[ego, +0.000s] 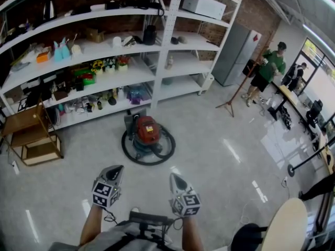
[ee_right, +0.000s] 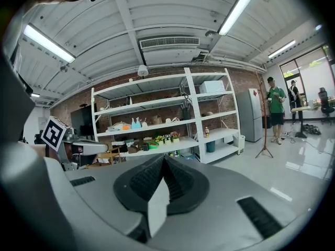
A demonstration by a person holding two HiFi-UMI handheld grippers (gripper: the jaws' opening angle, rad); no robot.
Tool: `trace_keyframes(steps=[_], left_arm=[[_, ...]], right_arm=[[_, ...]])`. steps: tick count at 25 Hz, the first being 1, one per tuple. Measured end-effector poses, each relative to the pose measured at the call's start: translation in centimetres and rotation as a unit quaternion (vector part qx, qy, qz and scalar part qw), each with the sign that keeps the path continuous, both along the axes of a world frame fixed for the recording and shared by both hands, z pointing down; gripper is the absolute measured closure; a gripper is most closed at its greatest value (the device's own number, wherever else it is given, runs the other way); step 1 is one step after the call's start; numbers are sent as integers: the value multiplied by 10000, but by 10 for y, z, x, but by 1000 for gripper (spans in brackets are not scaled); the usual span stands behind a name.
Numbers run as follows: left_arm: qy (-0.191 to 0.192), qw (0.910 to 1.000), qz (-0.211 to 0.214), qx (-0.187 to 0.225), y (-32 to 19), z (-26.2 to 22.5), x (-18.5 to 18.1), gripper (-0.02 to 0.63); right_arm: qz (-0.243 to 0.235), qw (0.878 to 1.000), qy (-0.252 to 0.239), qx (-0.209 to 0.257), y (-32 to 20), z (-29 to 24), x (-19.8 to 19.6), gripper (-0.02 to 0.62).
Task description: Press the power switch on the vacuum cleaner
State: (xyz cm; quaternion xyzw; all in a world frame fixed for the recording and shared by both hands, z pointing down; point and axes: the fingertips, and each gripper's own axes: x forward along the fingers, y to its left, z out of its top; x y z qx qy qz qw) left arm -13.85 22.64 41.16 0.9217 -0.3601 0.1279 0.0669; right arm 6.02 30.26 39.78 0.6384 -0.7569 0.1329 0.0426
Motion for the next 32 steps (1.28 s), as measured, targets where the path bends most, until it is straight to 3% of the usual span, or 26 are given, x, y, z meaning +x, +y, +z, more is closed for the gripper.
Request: trace_keyframes(steps=[17,32], left_arm=[[16,9999,133,85,-79,-4,-14,600],[44,9999,11,111,-114,-2,-20,600]], right_arm=[[43,10000,26,36,-80,-5,-24,583],[-139,9999,68,58,-120,-4,-32,583]])
